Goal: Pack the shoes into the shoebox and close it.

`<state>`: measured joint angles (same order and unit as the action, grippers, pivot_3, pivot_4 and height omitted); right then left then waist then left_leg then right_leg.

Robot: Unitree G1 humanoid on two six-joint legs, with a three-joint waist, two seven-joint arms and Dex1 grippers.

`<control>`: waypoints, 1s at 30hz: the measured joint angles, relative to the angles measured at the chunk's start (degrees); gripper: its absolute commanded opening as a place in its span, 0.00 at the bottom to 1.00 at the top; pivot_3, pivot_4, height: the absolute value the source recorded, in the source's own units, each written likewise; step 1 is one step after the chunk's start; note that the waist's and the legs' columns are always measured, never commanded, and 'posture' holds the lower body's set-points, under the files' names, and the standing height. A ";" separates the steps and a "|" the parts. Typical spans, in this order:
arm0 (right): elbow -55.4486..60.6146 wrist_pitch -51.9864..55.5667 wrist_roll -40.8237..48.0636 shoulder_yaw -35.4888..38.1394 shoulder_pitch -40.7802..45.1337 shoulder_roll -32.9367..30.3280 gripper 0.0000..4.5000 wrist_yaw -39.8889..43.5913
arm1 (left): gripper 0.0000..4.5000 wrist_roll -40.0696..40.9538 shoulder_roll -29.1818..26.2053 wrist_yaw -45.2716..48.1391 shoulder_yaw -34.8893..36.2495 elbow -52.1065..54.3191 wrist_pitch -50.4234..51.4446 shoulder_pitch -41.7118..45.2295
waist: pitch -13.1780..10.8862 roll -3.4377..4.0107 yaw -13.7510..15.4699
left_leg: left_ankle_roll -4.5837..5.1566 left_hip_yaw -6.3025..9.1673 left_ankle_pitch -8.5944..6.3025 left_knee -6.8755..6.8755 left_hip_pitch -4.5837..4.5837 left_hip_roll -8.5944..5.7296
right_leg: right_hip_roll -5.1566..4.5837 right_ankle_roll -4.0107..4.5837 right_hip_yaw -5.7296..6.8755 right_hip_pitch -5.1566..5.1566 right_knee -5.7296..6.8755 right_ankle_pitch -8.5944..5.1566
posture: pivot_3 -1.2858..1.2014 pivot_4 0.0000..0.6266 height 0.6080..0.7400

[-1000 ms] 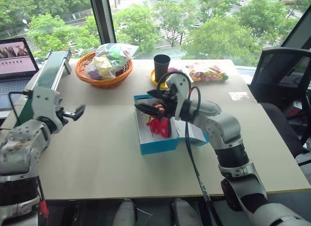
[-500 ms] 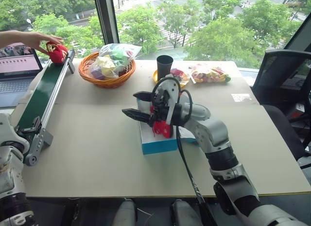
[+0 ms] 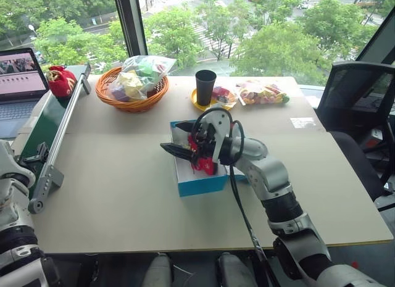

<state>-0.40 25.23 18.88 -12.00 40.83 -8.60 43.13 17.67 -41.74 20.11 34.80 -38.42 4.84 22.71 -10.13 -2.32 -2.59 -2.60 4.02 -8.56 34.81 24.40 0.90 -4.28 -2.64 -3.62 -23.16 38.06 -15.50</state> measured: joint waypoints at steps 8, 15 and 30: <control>1.08 0.33 -0.16 -0.06 -0.15 0.05 1.00 -1.20 | 1.00 -1.06 -2.75 0.53 -1.83 -7.15 -2.62 3.73 | 0.00 0.00 0.06 | 0.00 0.00 0.00 0.00 0.00 0.00 | 0.01 0.00 0.01 0.00 0.00 0.00 | 0.52 0.24 0.96; 1.47 1.13 -0.54 -0.50 0.31 -0.56 1.00 -1.75 | 1.00 -1.84 -3.50 0.88 -4.10 -13.46 -2.67 6.83 | 0.00 0.00 0.06 | 0.00 0.00 0.00 0.01 0.01 -0.01 | 0.01 0.00 0.02 0.00 0.01 0.00 | 0.52 0.24 0.96; 5.58 3.02 -0.76 -0.87 1.48 -1.40 1.00 -2.29 | 1.00 -1.85 -3.80 1.41 -6.53 -17.81 -3.58 8.15 | 0.00 0.00 0.06 | 0.00 0.00 0.00 0.01 0.01 0.00 | 0.00 0.00 0.04 0.00 0.02 0.00 | 0.52 0.24 0.96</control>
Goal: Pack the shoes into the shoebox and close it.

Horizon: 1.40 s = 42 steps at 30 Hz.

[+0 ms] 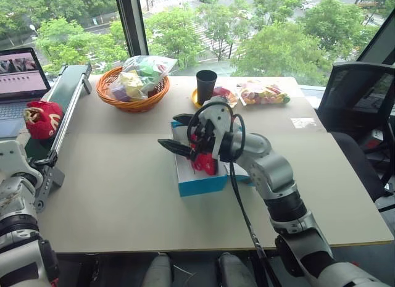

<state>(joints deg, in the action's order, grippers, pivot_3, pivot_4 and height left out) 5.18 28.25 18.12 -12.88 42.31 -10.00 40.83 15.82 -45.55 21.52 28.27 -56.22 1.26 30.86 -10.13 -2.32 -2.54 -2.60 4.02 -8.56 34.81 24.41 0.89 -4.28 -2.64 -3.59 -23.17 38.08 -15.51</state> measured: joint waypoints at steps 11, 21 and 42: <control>0.01 0.63 0.01 0.00 0.23 -0.26 1.00 0.01 | 1.00 0.00 0.00 -0.93 -0.03 0.01 -1.30 -0.14 | 0.00 0.00 0.02 | 0.00 0.00 0.00 0.00 0.00 0.00 | 0.00 0.00 0.00 0.00 0.00 0.00 | 0.52 0.24 0.96; 0.01 0.65 -0.01 0.06 0.96 -0.27 1.00 -0.32 | 0.57 0.12 0.42 -0.35 -0.15 0.03 -1.76 0.69 | 0.00 0.00 0.51 | 0.00 0.02 0.00 0.02 0.01 0.00 | -0.01 0.00 0.06 0.03 0.00 0.00 | 0.52 0.24 0.96; -8.78 28.81 38.46 37.54 6.22 12.42 1.00 -31.01 | 0.57 16.28 23.74 0.82 -15.73 59.39 31.63 -1.30 | -0.01 -0.03 -0.98 | 0.02 0.09 0.00 -0.02 0.19 -0.02 | -0.01 0.04 0.02 -0.09 0.02 0.04 | 0.52 0.24 0.96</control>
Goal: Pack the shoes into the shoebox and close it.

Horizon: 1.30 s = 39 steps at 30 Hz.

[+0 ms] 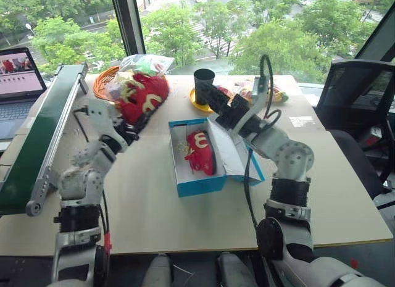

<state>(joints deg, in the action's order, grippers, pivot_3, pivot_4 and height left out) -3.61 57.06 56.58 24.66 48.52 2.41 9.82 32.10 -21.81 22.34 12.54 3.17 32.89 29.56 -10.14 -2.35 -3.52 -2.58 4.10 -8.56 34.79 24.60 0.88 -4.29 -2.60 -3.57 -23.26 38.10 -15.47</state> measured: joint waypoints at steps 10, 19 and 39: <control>-2.22 0.28 9.98 4.19 -1.68 0.66 1.00 -8.84 | 0.57 2.14 5.78 -3.39 -3.25 5.87 5.98 0.30 | -0.01 0.02 -0.14 | 0.01 -0.01 0.01 0.11 0.02 -0.02 | 0.04 -0.01 -0.01 0.08 -0.04 -0.01 | 0.52 0.24 0.96; -2.37 -0.06 9.96 1.24 -2.77 0.36 1.00 -9.69 | 0.57 4.10 10.79 -6.64 -5.58 10.95 9.46 1.16 | -0.03 0.05 -0.23 | 0.01 -0.02 0.01 0.14 0.04 -0.02 | 0.05 -0.02 -0.04 0.09 -0.06 -0.01 | 0.52 0.24 0.96; -3.81 -4.18 4.83 -3.56 0.86 -3.87 0.08 -9.98 | 1.00 6.17 6.58 -6.30 -5.44 14.02 13.66 -1.20 | -0.05 0.09 -0.21 | 0.01 -0.02 0.01 0.11 0.04 -0.01 | 0.08 -0.02 -0.05 0.06 -0.09 -0.02 | 0.52 0.24 0.96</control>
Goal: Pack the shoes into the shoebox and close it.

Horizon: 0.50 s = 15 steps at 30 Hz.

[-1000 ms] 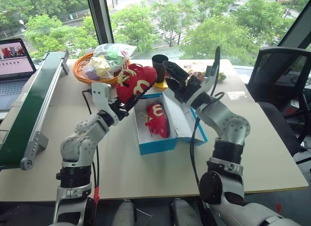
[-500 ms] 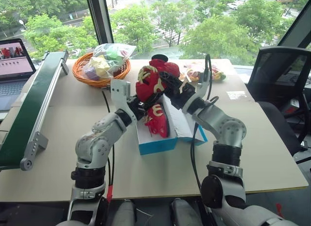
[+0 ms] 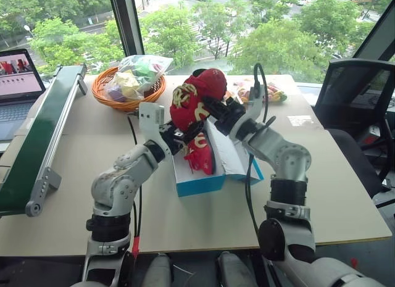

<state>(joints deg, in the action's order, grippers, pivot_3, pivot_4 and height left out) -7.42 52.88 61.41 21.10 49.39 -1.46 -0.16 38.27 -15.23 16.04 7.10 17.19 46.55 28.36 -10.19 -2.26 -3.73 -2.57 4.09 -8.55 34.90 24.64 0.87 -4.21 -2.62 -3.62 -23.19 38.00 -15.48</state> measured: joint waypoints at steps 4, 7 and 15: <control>0.06 0.67 -0.41 -1.27 0.30 -2.36 0.08 1.56 | 1.00 -2.39 -14.23 8.61 -1.26 0.51 -0.11 -3.03 | -0.07 0.12 -0.39 | 0.00 -0.03 0.00 -0.07 -0.03 0.02 | 0.05 0.01 -0.07 -0.06 0.00 -0.01 | 0.52 0.24 0.96; 0.26 3.51 -2.29 -4.85 0.29 -5.65 0.08 3.72 | 1.00 -5.21 -23.26 15.50 -0.95 -2.84 -2.34 -5.18 | -0.13 0.21 -0.33 | 0.00 -0.04 0.00 -0.08 -0.03 0.02 | 0.04 0.03 -0.07 -0.07 -0.01 -0.02 | 0.52 0.24 0.96; -2.55 8.24 -12.19 -20.51 -1.18 -9.22 0.08 13.85 | 1.00 -10.40 -32.21 26.67 -1.32 -6.39 -9.27 -8.93 | -0.15 0.23 0.35 | 0.00 -0.05 0.00 -0.12 0.03 0.02 | -0.01 0.03 -0.06 -0.06 -0.14 -0.04 | 0.52 0.24 0.96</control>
<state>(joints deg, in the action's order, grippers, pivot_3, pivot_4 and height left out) -9.97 61.12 49.22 0.58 48.21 -10.67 13.69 27.88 -47.44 42.71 5.78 10.79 37.29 19.42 -10.34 -2.03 -3.37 -2.57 4.04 -8.55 34.78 24.67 0.89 -4.22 -2.59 -3.68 -23.26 37.86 -15.52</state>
